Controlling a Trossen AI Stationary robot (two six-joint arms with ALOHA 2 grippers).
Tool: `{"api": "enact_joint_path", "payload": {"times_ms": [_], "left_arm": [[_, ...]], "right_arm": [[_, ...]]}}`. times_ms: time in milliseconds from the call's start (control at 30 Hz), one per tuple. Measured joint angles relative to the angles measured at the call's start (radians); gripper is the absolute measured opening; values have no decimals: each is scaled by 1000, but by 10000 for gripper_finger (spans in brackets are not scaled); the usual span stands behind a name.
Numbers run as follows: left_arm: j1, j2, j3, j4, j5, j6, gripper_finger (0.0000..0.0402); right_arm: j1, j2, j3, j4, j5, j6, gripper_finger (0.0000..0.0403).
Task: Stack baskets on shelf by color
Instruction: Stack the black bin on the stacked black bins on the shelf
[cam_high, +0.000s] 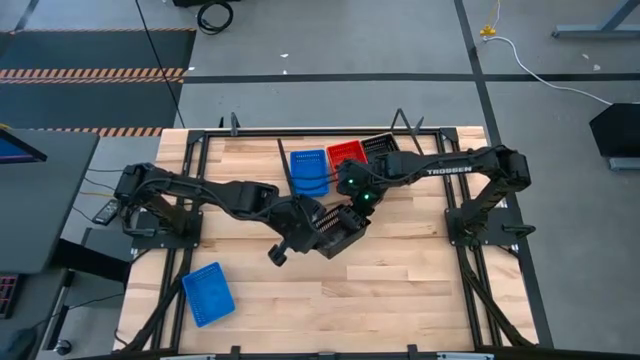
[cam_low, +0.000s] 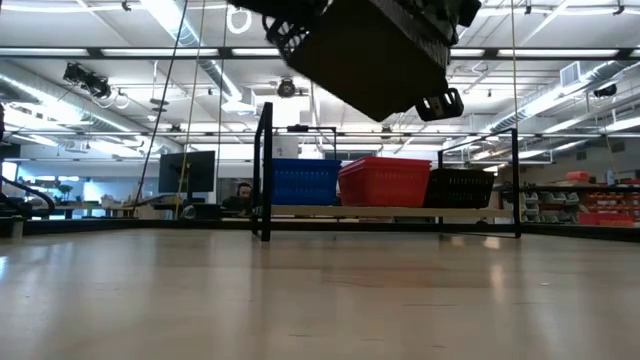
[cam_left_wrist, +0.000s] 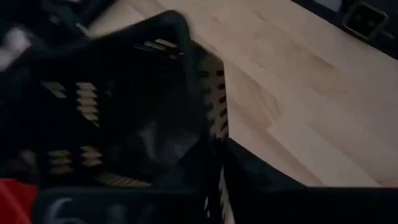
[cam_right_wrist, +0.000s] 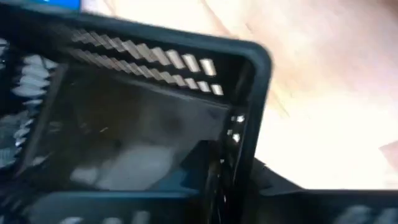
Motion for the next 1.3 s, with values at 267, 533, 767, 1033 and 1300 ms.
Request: {"api": "enact_joint_path", "payload": {"times_ms": [267, 533, 767, 1033, 1300], "left_arm": [[4, 0, 109, -29, -152, -88, 125], [18, 0, 302, -193, -342, -232, 161], [35, 0, 442, -241, -340, -433, 155], [24, 0, 521, -255, -338, -703, 143], [-19, 1, 523, -252, -398, -838, 142]], "right_arm": [[-63, -45, 0, -73, 0, -108, 8], [-197, -140, 1, -166, 135, -476, 6], [-329, -184, 1, -229, 303, -960, 6], [-502, -194, 1, -193, 441, -1351, 5], [-676, -190, 1, -21, 349, -1537, 5]]}}
